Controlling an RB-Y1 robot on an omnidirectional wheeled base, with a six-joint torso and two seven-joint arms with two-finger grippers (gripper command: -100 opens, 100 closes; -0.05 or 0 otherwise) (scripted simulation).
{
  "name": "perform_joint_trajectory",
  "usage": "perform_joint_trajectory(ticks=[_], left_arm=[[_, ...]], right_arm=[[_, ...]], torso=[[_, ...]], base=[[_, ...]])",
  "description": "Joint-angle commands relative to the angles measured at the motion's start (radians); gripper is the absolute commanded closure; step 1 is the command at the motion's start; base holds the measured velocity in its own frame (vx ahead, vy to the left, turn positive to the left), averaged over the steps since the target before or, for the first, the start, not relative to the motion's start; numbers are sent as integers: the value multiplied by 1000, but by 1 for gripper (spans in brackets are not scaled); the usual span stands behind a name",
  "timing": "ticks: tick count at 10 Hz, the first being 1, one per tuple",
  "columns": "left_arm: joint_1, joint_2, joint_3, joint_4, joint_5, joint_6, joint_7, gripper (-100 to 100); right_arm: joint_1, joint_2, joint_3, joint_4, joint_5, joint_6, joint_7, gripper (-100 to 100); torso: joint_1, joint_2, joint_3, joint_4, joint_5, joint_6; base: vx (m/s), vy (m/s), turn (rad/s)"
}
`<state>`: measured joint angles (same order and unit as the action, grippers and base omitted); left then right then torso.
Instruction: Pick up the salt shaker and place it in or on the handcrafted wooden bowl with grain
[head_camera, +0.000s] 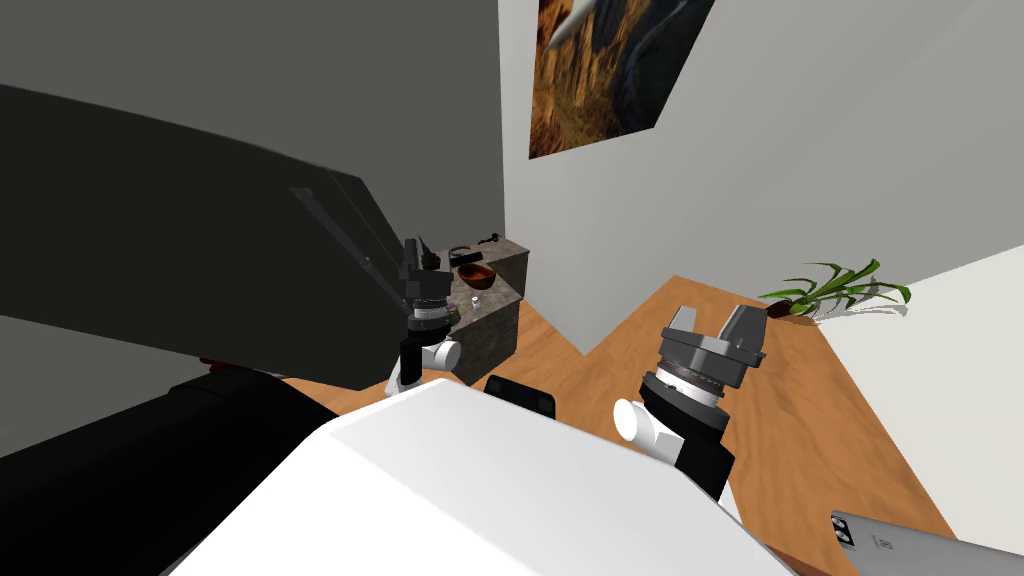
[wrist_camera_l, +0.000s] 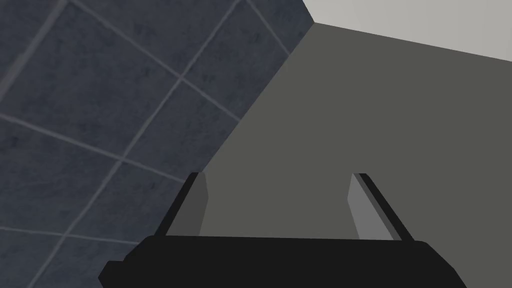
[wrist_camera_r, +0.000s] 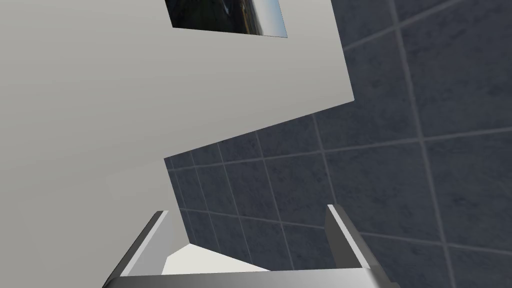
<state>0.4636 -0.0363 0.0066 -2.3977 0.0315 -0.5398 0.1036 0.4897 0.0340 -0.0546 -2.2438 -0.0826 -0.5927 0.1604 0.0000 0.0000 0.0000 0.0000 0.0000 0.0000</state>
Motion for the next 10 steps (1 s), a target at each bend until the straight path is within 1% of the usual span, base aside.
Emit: perform_joint_trajectory(ticks=[1, 3, 5, 7, 10], left_arm=[[-1, 38, 2, 9, 6, -1, 5, -100], [-4, 93, 5, 29, 19, -3, 16, -100], [-9, 139, 9, 58, 38, -6, 33, -100], [-15, 173, 13, 95, 62, -10, 54, -100], [-28, 209, 20, 163, 105, -16, 92, -100]], right_arm=[[0, 0, 0, 0, 0, 0, 0, 0], [0, 0, 0, 0, 0, 0, 0, 0], [0, 0, 0, 0, 0, 0, 0, 0], [0, 0, 0, 0, 0, 0, 0, 0], [0, 0, 0, 0, 0, 0, 0, 0]], torso=[[0, 0, 0, 0, 0, 0], [0, -1, 0, 0, 0, 0], [0, -1, -1, 0, 0, 0], [-1, -2, -1, 0, 0, 0], [-2, -4, -2, -1, 0, 0]], base=[[6, 0, 20], [13, -3, 31], [23, -11, 34], [34, -23, 48], [46, -32, 54]])
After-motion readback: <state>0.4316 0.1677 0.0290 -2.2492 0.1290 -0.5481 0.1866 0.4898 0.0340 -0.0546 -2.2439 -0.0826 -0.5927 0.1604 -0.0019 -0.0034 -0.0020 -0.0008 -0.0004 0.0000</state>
